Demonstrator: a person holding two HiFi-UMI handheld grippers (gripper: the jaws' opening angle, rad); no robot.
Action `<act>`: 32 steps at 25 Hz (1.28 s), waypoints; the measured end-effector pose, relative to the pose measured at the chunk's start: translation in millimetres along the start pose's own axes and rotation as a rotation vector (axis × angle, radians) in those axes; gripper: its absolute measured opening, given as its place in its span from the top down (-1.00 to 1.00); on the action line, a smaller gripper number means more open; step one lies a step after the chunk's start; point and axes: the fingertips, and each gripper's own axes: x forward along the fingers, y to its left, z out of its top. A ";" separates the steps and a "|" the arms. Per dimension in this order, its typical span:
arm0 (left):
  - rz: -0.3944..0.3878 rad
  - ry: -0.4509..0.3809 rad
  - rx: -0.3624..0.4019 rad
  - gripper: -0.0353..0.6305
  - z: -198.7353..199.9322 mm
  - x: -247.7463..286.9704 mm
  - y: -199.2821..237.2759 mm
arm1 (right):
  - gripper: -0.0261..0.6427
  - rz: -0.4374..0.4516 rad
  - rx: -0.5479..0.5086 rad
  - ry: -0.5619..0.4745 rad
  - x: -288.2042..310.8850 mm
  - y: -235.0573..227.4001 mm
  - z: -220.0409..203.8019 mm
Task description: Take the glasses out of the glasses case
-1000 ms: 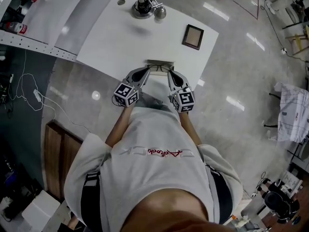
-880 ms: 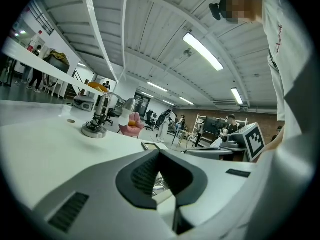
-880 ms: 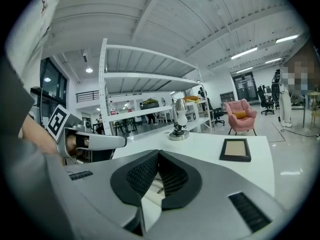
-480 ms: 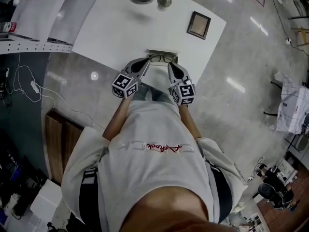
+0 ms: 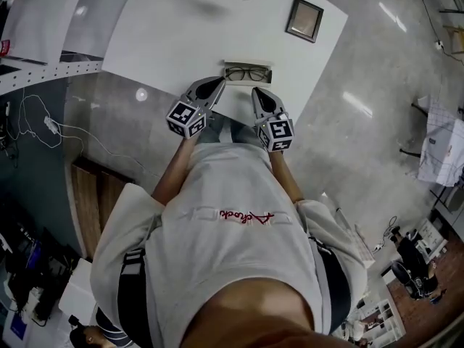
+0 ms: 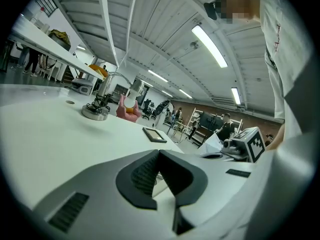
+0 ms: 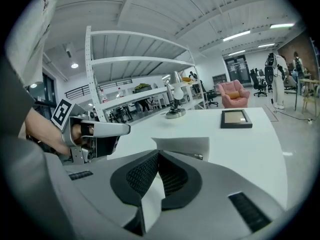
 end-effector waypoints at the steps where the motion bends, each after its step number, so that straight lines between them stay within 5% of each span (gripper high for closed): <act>1: -0.001 0.003 -0.006 0.91 -2.3 0.0 -0.1 | 0.92 0.002 0.002 0.011 -0.4 0.7 -4.3; 11: 0.004 -0.009 -0.023 0.91 -4.4 -6.8 1.5 | 0.92 0.020 -0.030 0.050 21.3 -0.7 -11.9; 20: 0.026 -0.021 -0.038 0.91 -7.9 -15.8 4.6 | 0.92 0.076 -0.172 0.122 53.4 -8.8 -8.6; 28: 0.032 -0.024 -0.045 0.91 -9.4 -21.9 10.9 | 0.92 0.087 -0.659 0.280 62.9 -3.3 -18.1; 32: 0.026 -0.026 -0.052 0.91 -9.7 -21.3 10.6 | 0.92 0.113 -0.994 0.366 65.3 1.4 -30.4</act>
